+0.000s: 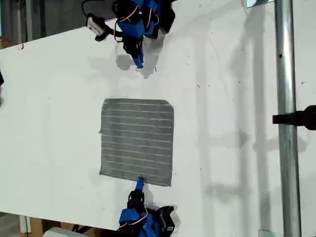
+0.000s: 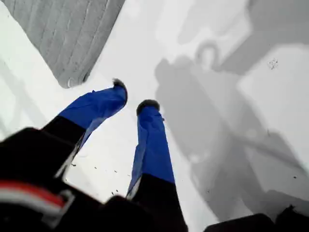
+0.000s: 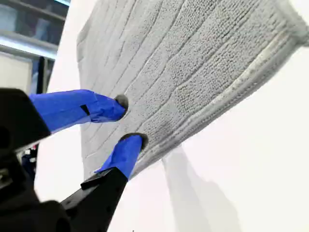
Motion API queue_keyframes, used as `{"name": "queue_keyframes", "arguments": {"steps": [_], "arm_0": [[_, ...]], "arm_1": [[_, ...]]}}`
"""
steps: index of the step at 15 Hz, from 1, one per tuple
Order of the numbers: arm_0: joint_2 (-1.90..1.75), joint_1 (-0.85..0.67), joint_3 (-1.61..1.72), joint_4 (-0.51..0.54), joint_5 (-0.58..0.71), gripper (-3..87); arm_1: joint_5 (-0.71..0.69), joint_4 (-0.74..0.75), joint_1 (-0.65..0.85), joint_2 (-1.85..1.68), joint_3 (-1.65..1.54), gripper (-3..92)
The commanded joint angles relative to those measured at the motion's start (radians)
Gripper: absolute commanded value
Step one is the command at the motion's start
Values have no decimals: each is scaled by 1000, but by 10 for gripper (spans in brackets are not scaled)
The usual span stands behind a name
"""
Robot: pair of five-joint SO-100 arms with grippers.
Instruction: Grasp corners of a towel and fold twice.
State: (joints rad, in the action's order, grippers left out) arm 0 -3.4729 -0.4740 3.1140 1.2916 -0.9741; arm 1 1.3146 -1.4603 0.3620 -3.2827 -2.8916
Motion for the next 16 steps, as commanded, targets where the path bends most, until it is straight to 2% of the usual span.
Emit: {"name": "queue_keyframes", "arguments": {"steps": [1, 6, 9, 13, 16], "arm_0": [[-5, -51, 5, -26, -448, -23], [-5, -51, 5, -26, -446, -23], [-5, -49, 5, -26, -448, -23], [-5, -49, 5, -26, -448, -23], [-5, -49, 5, -23, -449, -23]], "arm_1": [[-3, -17, 100, -9, 17, -1], [3, -21, 83, -9, 31, -1], [-15, 103, -18, 52, 130, -2], [-149, 288, -153, 742, 624, -2], [-284, 287, -250, 1126, 1000, -2]]}}
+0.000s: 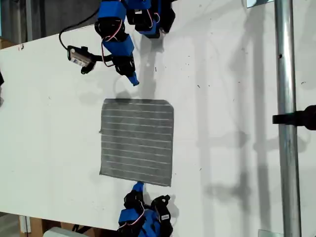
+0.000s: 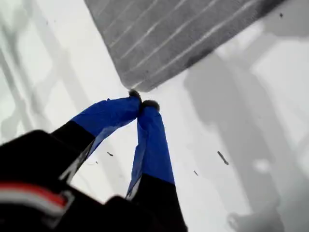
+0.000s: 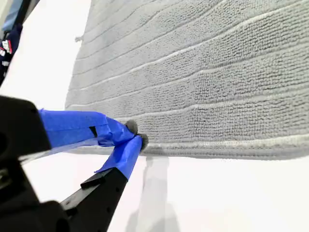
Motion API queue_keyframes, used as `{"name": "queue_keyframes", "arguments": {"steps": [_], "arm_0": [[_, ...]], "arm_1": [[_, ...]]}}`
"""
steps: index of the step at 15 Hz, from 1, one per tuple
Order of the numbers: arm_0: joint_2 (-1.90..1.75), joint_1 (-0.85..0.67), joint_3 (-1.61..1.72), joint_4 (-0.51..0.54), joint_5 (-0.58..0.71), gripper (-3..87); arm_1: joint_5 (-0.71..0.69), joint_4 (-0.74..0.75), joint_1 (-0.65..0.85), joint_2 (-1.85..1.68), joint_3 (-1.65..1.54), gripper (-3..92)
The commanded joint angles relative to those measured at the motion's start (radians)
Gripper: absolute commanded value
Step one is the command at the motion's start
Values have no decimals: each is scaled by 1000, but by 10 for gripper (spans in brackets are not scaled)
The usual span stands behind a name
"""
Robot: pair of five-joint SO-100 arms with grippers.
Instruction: Grasp corners of a towel and fold twice.
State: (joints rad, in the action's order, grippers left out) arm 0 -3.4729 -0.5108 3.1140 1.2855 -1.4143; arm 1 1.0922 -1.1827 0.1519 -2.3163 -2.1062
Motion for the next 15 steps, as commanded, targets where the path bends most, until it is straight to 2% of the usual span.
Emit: {"name": "queue_keyframes", "arguments": {"steps": [1, 3, 5, 8, 11, 15], "arm_0": [[-5, -12, 5, -17, -9, -23], [-5, -12, 5, -14, -11, -23], [-5, -14, 5, -12, -11, -22], [-5, -15, 5, -9, -9, -18], [-5, -14, 5, -6, -14, -18], [-5, -17, 5, -6, -21, -18]], "arm_1": [[-110, -9, -86, 310, 364, -2], [-222, -69, -158, 551, 617, -2], [-311, -89, -190, 624, 686, 12], [-331, -169, -173, 611, 684, 394], [-385, -247, -135, 666, 724, 445], [-390, -242, -110, 850, 759, 436]]}}
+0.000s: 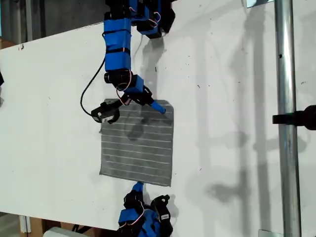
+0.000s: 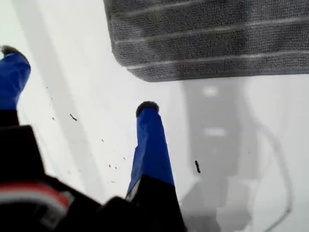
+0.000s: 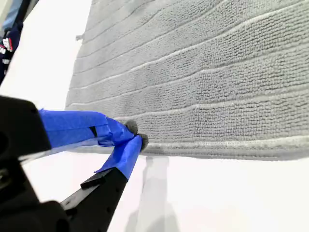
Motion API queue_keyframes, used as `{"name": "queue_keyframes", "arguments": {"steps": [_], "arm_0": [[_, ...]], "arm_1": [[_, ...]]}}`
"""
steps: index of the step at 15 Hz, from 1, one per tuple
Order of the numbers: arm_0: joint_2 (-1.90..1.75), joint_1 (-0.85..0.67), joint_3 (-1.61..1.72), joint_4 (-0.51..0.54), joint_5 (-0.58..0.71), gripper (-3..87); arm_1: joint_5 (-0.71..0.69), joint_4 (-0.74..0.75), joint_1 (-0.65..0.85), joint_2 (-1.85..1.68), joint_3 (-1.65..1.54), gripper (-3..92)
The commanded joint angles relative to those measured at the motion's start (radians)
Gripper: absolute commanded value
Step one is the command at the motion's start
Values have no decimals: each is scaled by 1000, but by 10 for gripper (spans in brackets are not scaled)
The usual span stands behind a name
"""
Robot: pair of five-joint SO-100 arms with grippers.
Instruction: Grasp corners of a towel and fold twice.
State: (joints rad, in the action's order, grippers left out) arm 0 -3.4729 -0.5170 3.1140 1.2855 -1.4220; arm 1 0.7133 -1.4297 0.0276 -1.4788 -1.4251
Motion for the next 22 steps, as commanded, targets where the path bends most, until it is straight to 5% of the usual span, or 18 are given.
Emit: {"name": "queue_keyframes", "arguments": {"steps": [1, 10, 12, 13, 15, 22], "arm_0": [[-5, -12, 5, -6, -18, -18], [-5, -20, 5, 0, -44, -19], [-5, -21, 5, 3, -54, -19], [-5, -21, 5, 5, -57, -19], [-5, -15, -6, 8, -78, -28], [135, 25, -341, 44, 2, -29]], "arm_1": [[-11, 18, 12, 46, 78, 436], [-8, 141, -3, 382, 120, 357], [-5, 164, 26, 437, 123, 225], [-5, 160, 34, 454, 135, 52], [-12, 166, 29, 449, 147, 7], [-20, 235, 3, 445, 143, -1]]}}
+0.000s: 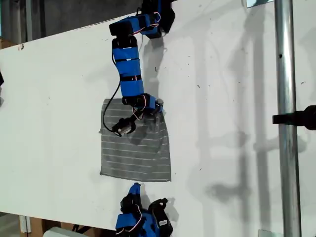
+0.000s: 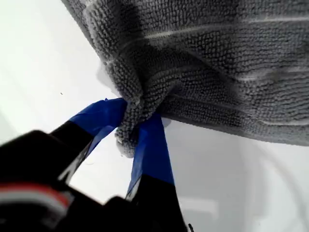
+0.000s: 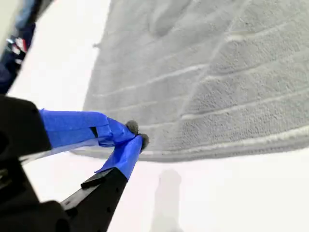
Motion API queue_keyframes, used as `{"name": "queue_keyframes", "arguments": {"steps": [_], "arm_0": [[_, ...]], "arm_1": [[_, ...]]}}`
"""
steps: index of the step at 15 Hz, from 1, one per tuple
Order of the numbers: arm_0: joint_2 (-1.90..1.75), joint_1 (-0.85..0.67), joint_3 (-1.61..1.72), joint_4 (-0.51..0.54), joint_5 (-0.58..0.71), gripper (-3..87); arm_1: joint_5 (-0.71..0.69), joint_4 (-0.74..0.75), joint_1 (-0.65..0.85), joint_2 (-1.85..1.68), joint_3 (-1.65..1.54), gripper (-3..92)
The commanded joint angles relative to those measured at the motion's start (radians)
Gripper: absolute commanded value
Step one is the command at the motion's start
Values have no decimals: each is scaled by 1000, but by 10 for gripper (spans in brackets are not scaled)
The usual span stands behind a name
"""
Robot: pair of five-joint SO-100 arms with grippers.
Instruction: Grasp corners of a towel and fold twice.
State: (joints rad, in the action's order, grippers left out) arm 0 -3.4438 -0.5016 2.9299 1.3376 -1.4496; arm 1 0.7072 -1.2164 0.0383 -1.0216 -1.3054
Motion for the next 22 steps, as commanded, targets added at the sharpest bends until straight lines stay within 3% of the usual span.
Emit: {"name": "queue_keyframes", "arguments": {"steps": [1, 3, 8, 10, 12, 14, 18, 22], "arm_0": [[290, 32, -293, -14, 58, -29], [630, 98, -565, 0, 166, -29], [1057, 201, -991, 273, 492, -30], [1117, 276, -1042, 313, 571, -30], [1123, 333, -1043, 278, 569, -23], [1112, 344, -1045, 275, 509, 293], [1138, 402, -971, 215, 508, 350], [1120, 420, -661, -23, 459, 343]], "arm_1": [[-14, 29, -9, -12, 23, -1], [-14, 37, -9, -18, 26, -1], [-17, 44, -11, -37, 26, -1], [-17, 54, -14, -38, 26, -1], [-15, 60, -14, -40, 26, -1], [-15, 63, -15, -41, 26, -1], [-14, 63, -20, -48, 25, -1], [-11, 66, -31, -51, 23, -1]]}}
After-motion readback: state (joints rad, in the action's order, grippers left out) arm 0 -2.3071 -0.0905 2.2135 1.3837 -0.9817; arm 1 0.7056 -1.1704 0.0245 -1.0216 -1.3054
